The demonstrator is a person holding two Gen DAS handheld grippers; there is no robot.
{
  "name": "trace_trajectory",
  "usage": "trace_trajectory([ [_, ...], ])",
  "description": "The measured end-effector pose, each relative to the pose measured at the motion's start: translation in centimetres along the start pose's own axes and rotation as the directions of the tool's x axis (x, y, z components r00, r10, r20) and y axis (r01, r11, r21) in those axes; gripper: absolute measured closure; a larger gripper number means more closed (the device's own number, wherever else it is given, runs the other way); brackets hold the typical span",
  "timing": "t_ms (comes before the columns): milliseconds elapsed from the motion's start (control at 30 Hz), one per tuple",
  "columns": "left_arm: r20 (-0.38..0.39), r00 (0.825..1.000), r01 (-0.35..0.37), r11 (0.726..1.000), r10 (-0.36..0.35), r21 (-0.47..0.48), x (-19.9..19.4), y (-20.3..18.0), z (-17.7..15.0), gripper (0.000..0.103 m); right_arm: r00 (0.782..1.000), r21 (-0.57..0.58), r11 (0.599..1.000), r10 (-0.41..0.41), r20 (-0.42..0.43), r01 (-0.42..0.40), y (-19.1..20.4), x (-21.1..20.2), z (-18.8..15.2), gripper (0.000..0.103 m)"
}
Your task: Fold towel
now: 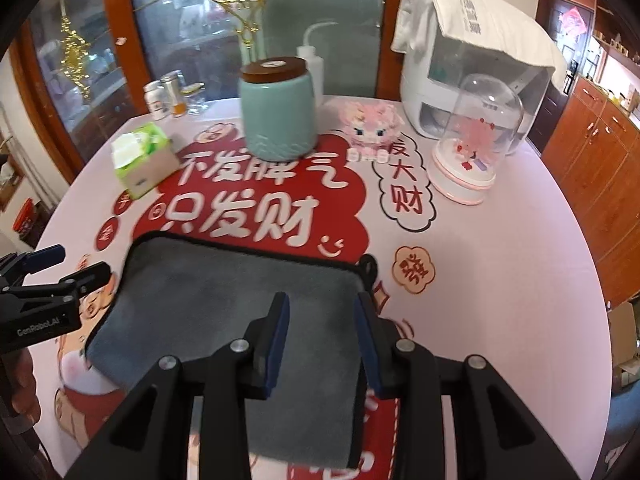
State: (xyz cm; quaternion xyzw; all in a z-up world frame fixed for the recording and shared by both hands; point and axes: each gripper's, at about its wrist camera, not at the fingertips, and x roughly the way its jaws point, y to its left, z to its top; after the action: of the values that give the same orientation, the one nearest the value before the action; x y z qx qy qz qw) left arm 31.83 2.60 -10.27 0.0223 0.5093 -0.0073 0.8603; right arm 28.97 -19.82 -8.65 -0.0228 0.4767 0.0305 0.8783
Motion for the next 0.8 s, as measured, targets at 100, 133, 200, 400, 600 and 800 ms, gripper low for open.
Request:
trace_trajectory([
  [100,0.007,1.0,-0.007,1.0,0.007,-0.01,-1.8,0.0,-1.0,0.014,1.0,-0.015,1.0,0.017,0.01,-0.017,0.7,-1.6,-0.8,0.069],
  [133,0.009,1.0,-0.008,1.0,0.008,-0.015,-2.5,0.0,-1.5,0.014,1.0,-0.019,1.0,0.021,0.012,-0.021,0.9,-2.1,-1.1,0.069],
  [200,0.008,1.0,-0.004,1.0,0.005,-0.024,-3.4,0.0,-2.1,0.013,0.999,-0.022,0.999,0.03,0.013,-0.029,1.2,-3.0,-1.7,0.069],
  [400,0.024,1.0,0.006,1.0,-0.005,-0.021,-6.5,-0.7,-4.5,0.013,0.999,-0.039,0.998,0.043,0.014,-0.043,1.6,-5.2,-3.5,0.069],
  [600,0.046,0.999,0.01,1.0,-0.009,-0.014,-8.6,-1.5,-6.1,0.004,0.998,-0.036,0.998,0.053,0.022,-0.052,1.6,-7.0,-4.9,0.069],
  [800,0.074,0.997,-0.013,1.0,0.013,-0.004,-10.1,-2.1,-7.3,0.001,0.998,-0.027,0.998,0.057,0.025,-0.056,1.4,-8.1,-6.1,0.069],
])
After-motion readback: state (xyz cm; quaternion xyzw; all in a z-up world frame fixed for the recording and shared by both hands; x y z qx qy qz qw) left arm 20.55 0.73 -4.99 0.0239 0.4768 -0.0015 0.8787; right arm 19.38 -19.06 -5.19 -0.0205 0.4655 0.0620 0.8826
